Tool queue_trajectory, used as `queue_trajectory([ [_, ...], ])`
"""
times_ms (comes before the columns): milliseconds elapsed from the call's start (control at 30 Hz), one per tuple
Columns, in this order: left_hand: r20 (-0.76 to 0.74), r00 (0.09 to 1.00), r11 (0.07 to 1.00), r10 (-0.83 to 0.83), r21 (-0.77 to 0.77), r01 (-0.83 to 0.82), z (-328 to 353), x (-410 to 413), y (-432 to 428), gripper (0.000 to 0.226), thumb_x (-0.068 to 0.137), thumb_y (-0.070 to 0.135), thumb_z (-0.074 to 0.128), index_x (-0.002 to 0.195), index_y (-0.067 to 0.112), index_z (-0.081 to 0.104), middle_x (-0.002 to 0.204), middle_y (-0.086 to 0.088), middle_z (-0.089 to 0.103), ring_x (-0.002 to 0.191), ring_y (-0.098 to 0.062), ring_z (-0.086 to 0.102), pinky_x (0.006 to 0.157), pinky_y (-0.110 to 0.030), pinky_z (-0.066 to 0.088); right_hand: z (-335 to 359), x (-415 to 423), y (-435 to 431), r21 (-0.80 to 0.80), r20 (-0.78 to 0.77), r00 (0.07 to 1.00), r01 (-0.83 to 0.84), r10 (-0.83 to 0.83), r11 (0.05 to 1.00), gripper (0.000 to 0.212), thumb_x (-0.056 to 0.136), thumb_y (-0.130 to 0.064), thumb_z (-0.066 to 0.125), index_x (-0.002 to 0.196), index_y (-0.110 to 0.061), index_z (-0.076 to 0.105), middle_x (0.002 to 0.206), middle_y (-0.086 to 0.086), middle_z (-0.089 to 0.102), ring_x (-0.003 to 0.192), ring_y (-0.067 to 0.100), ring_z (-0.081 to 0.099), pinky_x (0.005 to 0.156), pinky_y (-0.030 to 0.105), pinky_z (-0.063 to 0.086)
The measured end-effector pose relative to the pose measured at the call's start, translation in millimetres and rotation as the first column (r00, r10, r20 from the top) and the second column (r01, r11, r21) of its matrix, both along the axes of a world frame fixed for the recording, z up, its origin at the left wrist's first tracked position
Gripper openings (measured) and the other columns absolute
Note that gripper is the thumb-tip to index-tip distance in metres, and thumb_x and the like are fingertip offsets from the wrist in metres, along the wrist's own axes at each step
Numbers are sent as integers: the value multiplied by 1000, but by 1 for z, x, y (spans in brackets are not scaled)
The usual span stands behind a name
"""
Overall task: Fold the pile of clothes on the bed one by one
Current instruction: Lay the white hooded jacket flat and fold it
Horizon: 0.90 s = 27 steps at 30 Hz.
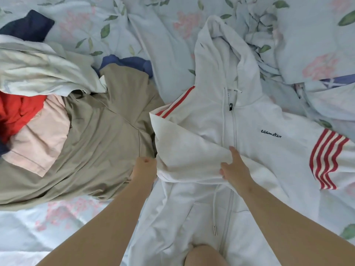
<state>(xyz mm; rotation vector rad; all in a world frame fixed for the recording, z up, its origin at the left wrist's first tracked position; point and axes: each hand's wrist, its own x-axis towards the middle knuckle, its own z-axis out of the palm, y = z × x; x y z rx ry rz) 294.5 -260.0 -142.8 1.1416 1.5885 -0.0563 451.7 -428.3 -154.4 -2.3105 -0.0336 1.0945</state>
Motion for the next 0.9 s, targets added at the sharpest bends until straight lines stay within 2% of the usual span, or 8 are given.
queue_trajectory([
  [100, 41, 998, 999, -43, 12, 43, -15, 6, 0, 16, 79, 21, 55, 79, 6, 51, 73, -21, 42, 71, -38, 44, 69, -36, 42, -22, 8, 13, 34, -18, 998, 66, -66, 997, 64, 90, -14, 45, 146, -35, 21, 92, 16, 65, 75, 30, 59, 79, 40, 53],
  [200, 165, 983, 997, -74, 40, 69, -18, 21, 0, 22, 94, 22, 49, 115, 19, 54, 100, 5, 61, 98, -20, 57, 88, -34, 46, -32, 17, 12, 33, -136, 974, 189, -183, 981, 40, 92, -11, 47, 130, -21, 43, 73, 14, 60, 55, 23, 50, 53, 30, 49],
  [267, 192, 968, 979, -163, 152, 135, -17, 34, 1, 34, 93, 30, 45, 127, 32, 51, 113, 16, 60, 103, -10, 55, 92, -32, 44, -37, 20, 6, 6, -66, 980, 187, -186, 982, 14, 91, -12, 49, 104, -12, 54, 78, 14, 65, 62, 26, 54, 57, 32, 51],
  [433, 216, 929, 914, -299, 343, 215, -9, 65, 1, 25, 100, 28, 43, 121, 34, 56, 108, 30, 52, 105, 7, 49, 86, -5, 34, -22, 46, -21, 9, 334, 868, 386, -366, 923, 13, 96, -17, 42, 107, -13, 49, 91, 8, 58, 87, 27, 50, 71, 30, 31],
  [533, 57, 928, 840, -369, 446, 307, -18, 83, -1, 34, 97, 22, 46, 131, 22, 48, 124, 14, 48, 123, -10, 43, 104, -29, 34, -10, 59, -37, 1, 321, 831, 479, -454, 878, 31, 97, -17, 37, 128, -18, 37, 92, 8, 54, 84, 29, 50, 71, 34, 35],
  [667, -140, 924, 879, -355, 286, 381, -43, 97, -2, 58, 92, 35, 54, 143, 20, 31, 145, -2, 37, 130, -26, 36, 108, -42, 31, -15, 59, -52, -101, 214, 835, 536, -508, 838, 59, 92, -29, 43, 144, -33, 16, 92, 14, 58, 81, 34, 58, 72, 39, 46],
  [800, -117, 948, 927, -297, 204, 315, -55, 108, 4, 66, 88, 33, 60, 143, 16, 29, 136, -5, 48, 120, -31, 47, 99, -41, 39, -28, 55, -67, -202, 79, 819, 571, -568, 795, 33, 88, -22, 46, 118, -8, 44, 83, 18, 59, 59, 31, 54, 60, 38, 49],
  [900, -105, 953, 909, -283, 288, 301, -48, 111, 14, 38, 93, 28, 53, 127, 10, 49, 116, -7, 58, 103, -28, 52, 84, -33, 39, -25, 57, -74, -107, 249, 796, 589, -552, 801, 14, 88, -16, 44, 96, -8, 51, 75, 9, 58, 73, 34, 57, 64, 39, 47],
])
